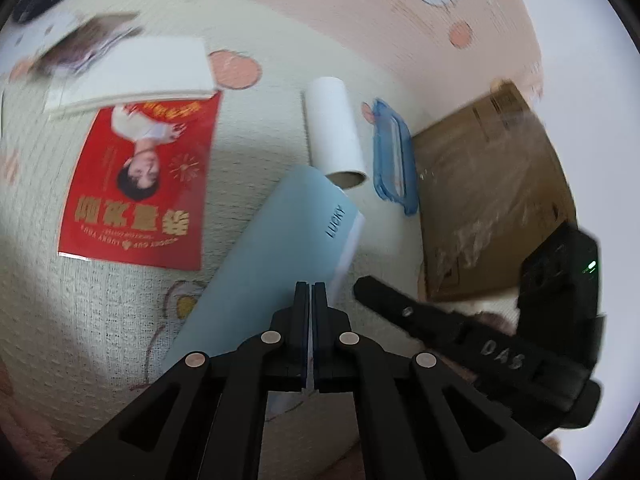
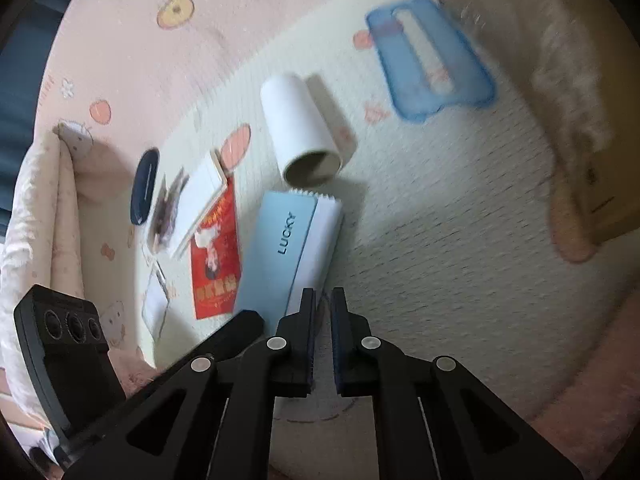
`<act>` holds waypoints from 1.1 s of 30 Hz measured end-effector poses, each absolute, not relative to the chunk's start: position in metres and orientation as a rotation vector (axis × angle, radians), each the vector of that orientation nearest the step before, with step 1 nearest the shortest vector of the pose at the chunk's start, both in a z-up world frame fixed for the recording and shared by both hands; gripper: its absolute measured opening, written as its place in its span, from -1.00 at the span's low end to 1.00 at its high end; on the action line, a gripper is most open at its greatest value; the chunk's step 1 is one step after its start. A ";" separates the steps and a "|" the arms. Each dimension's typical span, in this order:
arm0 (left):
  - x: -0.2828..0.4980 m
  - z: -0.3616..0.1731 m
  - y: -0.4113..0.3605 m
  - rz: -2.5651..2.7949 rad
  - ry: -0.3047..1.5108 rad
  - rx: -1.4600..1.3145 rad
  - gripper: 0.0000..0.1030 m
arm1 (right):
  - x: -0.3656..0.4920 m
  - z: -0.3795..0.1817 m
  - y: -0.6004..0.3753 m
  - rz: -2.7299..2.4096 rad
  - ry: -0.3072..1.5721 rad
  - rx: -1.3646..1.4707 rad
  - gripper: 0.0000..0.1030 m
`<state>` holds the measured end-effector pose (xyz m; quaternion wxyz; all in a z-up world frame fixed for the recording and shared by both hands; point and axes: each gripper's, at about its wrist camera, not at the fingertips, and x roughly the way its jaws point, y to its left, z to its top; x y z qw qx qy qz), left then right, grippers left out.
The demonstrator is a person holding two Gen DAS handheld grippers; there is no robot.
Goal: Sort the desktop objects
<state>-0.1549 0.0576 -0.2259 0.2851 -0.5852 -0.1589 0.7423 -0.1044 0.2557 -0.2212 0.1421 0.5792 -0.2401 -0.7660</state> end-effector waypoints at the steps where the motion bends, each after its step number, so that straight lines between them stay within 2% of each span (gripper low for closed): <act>1: -0.153 -0.222 0.059 1.999 -0.401 -1.553 -0.98 | -0.103 -0.218 0.260 -2.214 -0.700 1.655 -0.90; 3: -0.152 -0.214 0.055 2.030 -0.382 -1.526 -0.80 | -0.099 -0.218 0.268 -2.179 -0.744 1.636 -0.77; 5: -0.152 -0.204 0.050 2.086 -0.343 -1.496 -0.17 | -0.094 -0.222 0.277 -2.128 -0.814 1.625 -0.43; 6: -0.152 -0.197 0.047 2.137 -0.288 -1.467 -0.09 | -0.086 -0.225 0.286 -2.120 -0.831 1.616 -0.38; 9: -0.158 -0.192 0.040 2.186 -0.195 -1.457 -0.07 | -0.082 -0.225 0.291 -2.128 -0.879 1.567 -0.36; 12: -0.167 -0.206 0.037 2.094 -0.247 -1.552 -0.08 | -0.082 -0.227 0.291 -2.116 -0.924 1.533 -0.36; 15: -0.166 -0.214 0.044 2.065 -0.183 -1.588 -0.07 | -0.083 -0.239 0.293 -2.086 -1.010 1.550 -0.39; 17: -0.163 -0.215 0.049 2.062 -0.138 -1.580 -0.07 | -0.081 -0.245 0.299 -2.078 -1.064 1.552 -0.67; 20: -0.162 -0.218 0.050 2.074 -0.140 -1.585 -0.07 | -0.075 -0.247 0.311 -2.099 -1.162 1.534 -0.77; 27: -0.172 -0.229 0.033 2.133 -0.219 -1.662 -0.07 | -0.071 -0.251 0.308 -2.140 -1.036 1.634 -0.79; 30: -0.176 -0.233 0.020 2.124 -0.322 -1.685 -0.07 | -0.069 -0.249 0.304 -2.114 -1.049 1.592 -0.79; 33: -0.178 -0.232 0.014 2.160 -0.343 -1.688 -0.09 | -0.066 -0.248 0.305 -2.109 -1.028 1.594 -0.79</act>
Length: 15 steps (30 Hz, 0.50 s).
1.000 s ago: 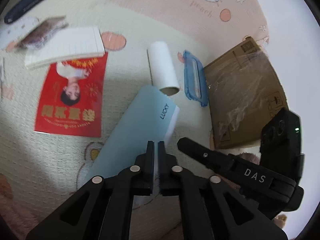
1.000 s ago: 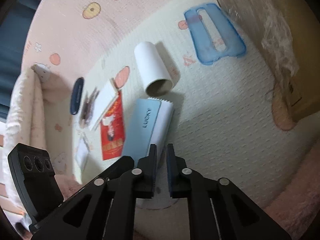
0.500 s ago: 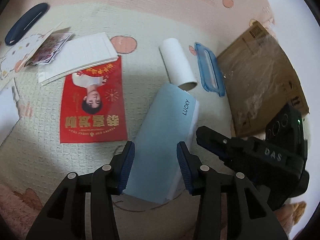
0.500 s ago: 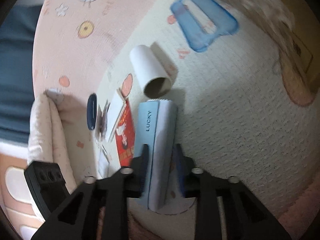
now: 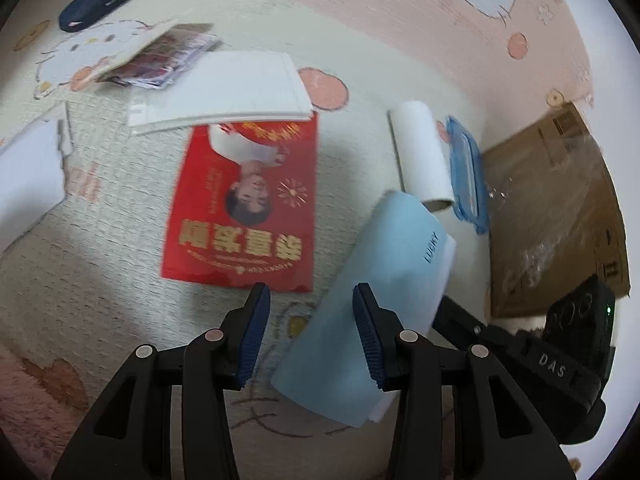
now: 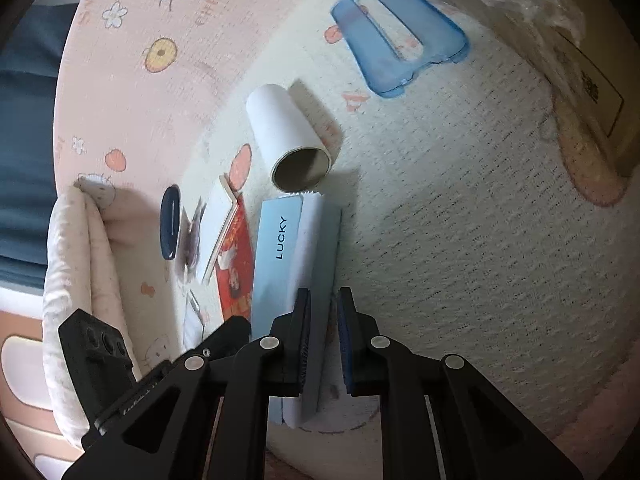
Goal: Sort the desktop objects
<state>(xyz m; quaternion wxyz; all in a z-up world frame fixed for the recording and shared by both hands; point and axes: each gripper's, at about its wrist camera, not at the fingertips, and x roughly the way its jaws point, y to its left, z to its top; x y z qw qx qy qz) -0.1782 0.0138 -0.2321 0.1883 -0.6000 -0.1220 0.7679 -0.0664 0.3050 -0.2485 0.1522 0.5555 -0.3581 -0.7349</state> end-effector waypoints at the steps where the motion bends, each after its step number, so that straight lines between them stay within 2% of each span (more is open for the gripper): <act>1: -0.179 -0.232 0.013 2.161 -0.348 -1.685 -0.10 | -0.065 -0.250 0.306 -2.098 -1.030 1.602 -0.79; 3: -0.180 -0.236 0.014 2.108 -0.360 -1.703 -0.11 | -0.068 -0.252 0.302 -2.093 -1.029 1.602 -0.79; 5: -0.179 -0.235 0.015 2.098 -0.363 -1.685 -0.23 | -0.070 -0.251 0.298 -2.085 -1.021 1.586 -0.79; 7: -0.178 -0.236 0.019 1.998 -0.412 -1.690 -0.21 | -0.077 -0.251 0.290 -2.062 -0.999 1.575 -0.79; 10: -0.171 -0.231 0.021 2.033 -0.365 -1.673 -0.21 | -0.087 -0.254 0.280 -2.049 -0.987 1.566 -0.79; 15: -0.169 -0.229 0.016 1.984 -0.401 -1.694 -0.22 | -0.095 -0.257 0.287 -2.043 -1.096 1.556 -0.79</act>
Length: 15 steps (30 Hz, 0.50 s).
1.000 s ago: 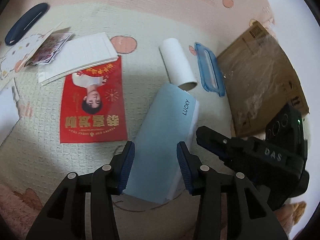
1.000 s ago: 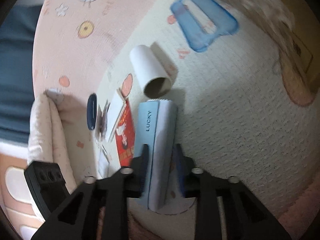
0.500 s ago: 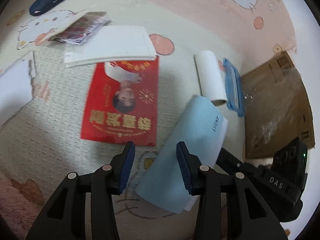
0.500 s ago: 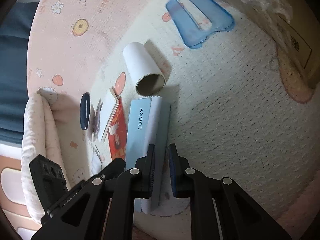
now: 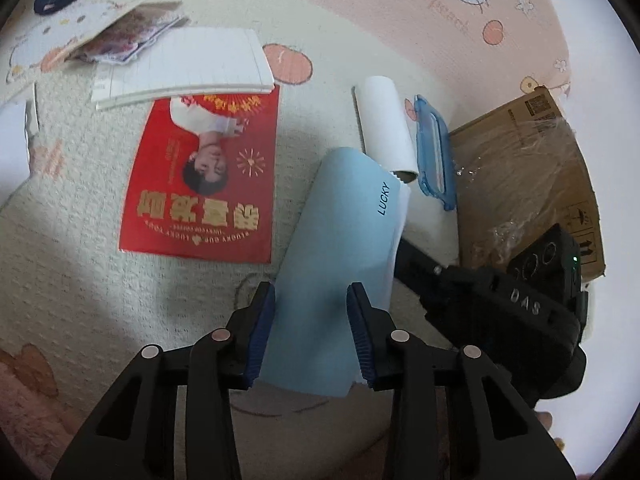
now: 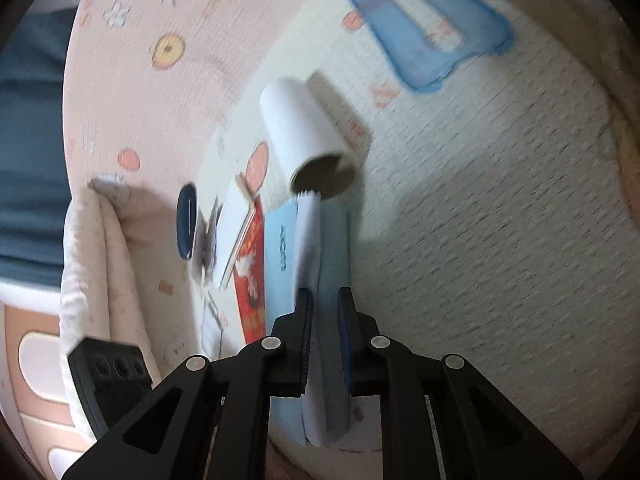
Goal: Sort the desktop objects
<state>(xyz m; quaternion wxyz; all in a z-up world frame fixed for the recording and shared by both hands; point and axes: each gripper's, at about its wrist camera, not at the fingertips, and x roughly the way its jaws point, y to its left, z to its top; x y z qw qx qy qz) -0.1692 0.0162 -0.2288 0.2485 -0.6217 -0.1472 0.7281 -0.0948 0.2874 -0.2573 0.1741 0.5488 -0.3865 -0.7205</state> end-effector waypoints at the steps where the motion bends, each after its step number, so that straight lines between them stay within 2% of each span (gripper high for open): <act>1: -0.168 -0.229 0.018 1.978 -0.400 -1.697 -0.22 | -0.093 -0.255 0.293 -2.072 -1.116 1.549 -0.79; 7: -0.160 -0.227 0.021 1.956 -0.372 -1.690 -0.22 | -0.081 -0.247 0.304 -2.119 -1.094 1.607 -0.78; 9: -0.163 -0.223 0.013 1.985 -0.402 -1.684 -0.20 | -0.075 -0.247 0.305 -2.068 -1.098 1.612 -0.69; 10: -0.165 -0.223 0.009 2.010 -0.410 -1.685 -0.17 | -0.074 -0.247 0.304 -2.051 -1.093 1.611 -0.46; 11: -0.167 -0.223 0.004 2.035 -0.422 -1.688 -0.16 | -0.074 -0.245 0.301 -2.046 -1.082 1.600 -0.06; 12: -0.170 -0.225 0.000 2.048 -0.450 -1.699 -0.16 | -0.074 -0.244 0.298 -2.058 -1.067 1.585 0.11; 13: -0.172 -0.229 -0.003 2.040 -0.482 -1.712 -0.16 | -0.073 -0.241 0.296 -2.080 -1.047 1.565 0.21; 15: -0.175 -0.236 -0.005 2.007 -0.525 -1.735 -0.16 | -0.075 -0.239 0.291 -2.097 -1.017 1.531 0.20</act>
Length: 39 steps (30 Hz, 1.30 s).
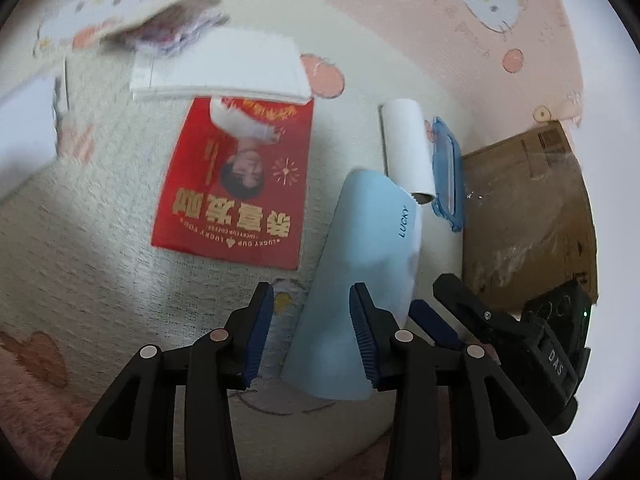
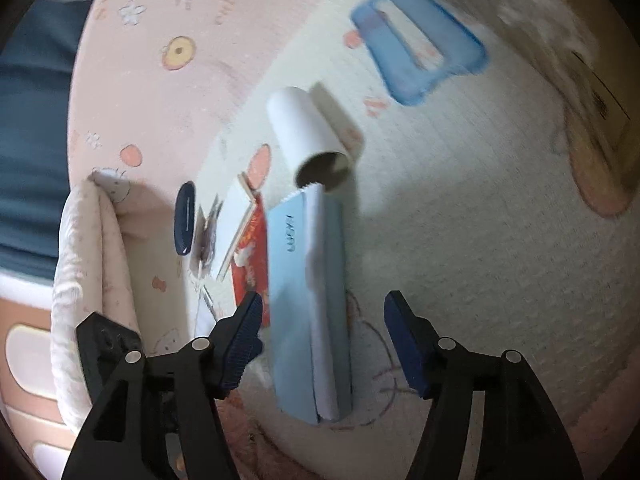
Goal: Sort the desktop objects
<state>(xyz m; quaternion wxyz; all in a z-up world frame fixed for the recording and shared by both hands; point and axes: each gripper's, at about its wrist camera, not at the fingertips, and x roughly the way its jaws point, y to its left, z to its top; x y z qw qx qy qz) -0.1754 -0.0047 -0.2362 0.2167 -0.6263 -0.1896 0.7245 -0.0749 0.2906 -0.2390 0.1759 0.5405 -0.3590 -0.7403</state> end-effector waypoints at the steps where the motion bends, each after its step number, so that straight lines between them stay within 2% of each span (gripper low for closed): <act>1: -0.175 -0.238 -0.003 2.005 -0.527 -1.740 -0.16 | -0.076 -0.241 0.289 -2.084 -1.018 1.531 0.20; 5: -0.176 -0.244 0.008 1.969 -0.512 -1.733 -0.16 | -0.079 -0.264 0.287 -1.972 -1.160 1.564 0.20; 12: -0.175 -0.253 0.019 1.899 -0.558 -1.719 -0.16 | -0.078 -0.265 0.283 -1.985 -1.190 1.534 0.18; 14: -0.174 -0.251 0.019 1.910 -0.547 -1.709 -0.16 | -0.078 -0.265 0.282 -1.997 -1.178 1.538 0.06; 21: -0.169 -0.244 0.027 1.935 -0.486 -1.678 -0.18 | -0.085 -0.260 0.271 -2.028 -1.074 1.571 -0.03; 23: -0.168 -0.239 0.027 1.954 -0.459 -1.660 -0.23 | -0.085 -0.256 0.268 -2.061 -1.024 1.582 -0.15; 28: -0.165 -0.219 0.023 1.975 -0.480 -1.580 -0.31 | -0.084 -0.245 0.271 -2.085 -1.028 1.550 -0.20; 39: -0.150 -0.153 0.020 2.040 -0.503 -1.368 -0.33 | -0.075 -0.176 0.270 -2.167 -0.933 1.371 -0.21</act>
